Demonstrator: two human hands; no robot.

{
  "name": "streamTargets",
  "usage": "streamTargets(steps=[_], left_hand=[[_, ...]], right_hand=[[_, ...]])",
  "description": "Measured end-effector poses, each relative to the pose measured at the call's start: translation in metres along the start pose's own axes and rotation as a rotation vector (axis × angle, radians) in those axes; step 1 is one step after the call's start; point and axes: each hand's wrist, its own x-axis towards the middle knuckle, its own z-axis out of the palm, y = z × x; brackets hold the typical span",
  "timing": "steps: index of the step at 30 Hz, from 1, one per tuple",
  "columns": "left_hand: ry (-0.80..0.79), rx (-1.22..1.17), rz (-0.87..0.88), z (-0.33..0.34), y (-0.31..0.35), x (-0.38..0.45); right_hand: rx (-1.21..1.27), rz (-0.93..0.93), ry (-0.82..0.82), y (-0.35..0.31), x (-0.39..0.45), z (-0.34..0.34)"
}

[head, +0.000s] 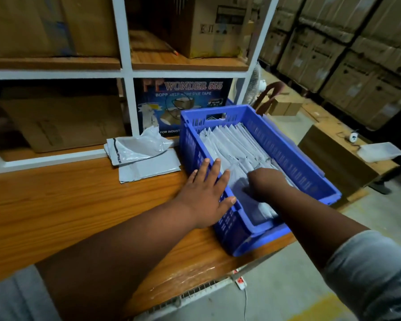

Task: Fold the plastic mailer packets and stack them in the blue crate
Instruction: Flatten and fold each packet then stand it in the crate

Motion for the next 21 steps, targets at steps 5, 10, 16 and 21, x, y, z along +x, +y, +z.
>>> streamTargets(steps=[5,10,16,21], left_hand=[[0.013,-0.009,0.007,0.001,-0.002,-0.001],[-0.008,-0.009,-0.007,-0.002,0.001,-0.002],[-0.041,-0.012,0.005,-0.009,-0.001,-0.005],[-0.023,-0.044,0.068,-0.010,-0.016,-0.007]], right_hand=[[-0.242,-0.664,0.233,-0.007,-0.002,-0.024],[-0.637,-0.623,-0.237,-0.030,0.000,0.008],[-0.735,-0.591,-0.227,-0.015,0.012,0.021],[-0.339,-0.627,-0.143,0.000,0.013,-0.016]])
